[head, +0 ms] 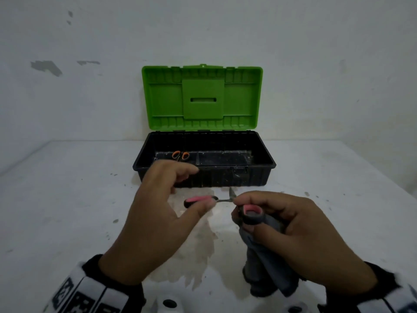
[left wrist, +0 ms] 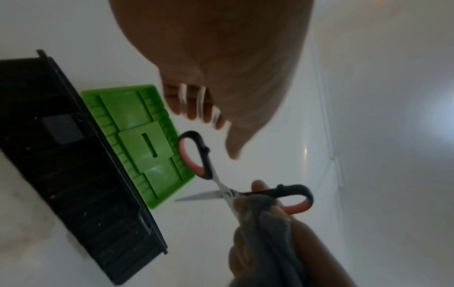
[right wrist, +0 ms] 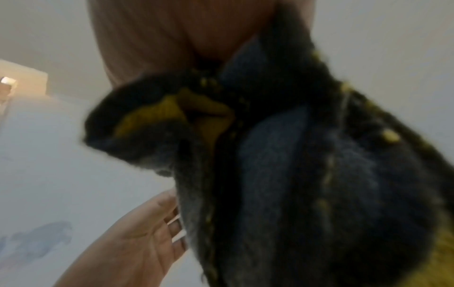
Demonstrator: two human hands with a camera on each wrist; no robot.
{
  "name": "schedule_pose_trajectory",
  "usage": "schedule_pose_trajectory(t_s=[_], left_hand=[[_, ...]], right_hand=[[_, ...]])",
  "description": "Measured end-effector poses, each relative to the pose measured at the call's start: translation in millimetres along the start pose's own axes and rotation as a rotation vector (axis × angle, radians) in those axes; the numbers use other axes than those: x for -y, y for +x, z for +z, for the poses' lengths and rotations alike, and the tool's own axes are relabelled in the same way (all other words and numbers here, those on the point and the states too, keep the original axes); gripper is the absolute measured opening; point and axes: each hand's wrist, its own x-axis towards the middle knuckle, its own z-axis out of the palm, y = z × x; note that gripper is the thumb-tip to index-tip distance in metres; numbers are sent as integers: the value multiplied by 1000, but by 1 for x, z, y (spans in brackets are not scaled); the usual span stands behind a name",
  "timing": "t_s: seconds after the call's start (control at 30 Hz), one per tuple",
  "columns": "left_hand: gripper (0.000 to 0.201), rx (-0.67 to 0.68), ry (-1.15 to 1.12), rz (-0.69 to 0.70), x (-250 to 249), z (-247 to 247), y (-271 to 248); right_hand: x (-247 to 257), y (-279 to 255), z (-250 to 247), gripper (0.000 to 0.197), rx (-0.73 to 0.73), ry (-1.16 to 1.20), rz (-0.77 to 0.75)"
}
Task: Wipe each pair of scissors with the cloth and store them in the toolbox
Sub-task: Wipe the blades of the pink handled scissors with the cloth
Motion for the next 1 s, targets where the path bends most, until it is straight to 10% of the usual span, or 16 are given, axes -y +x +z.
schedule_pose_trajectory(t_s=[0.13,0.27,0.43,1.0], left_hand=[[55,46,-302,-595,-2,12,-7],[42,16,-751,-867,-7,19,-7],[16,-86,-943,-903,-13,25,-6],[21,-496,-640,-817,-42,52,-11]], right_hand=[[-6,-4,10,31,-64,-200,-152],[-12,-6,21,34,-50,-382,-287],[-18,-7,26,37,-40,-565,-390],[-16,-1,52,44,-21,-1005,-475]])
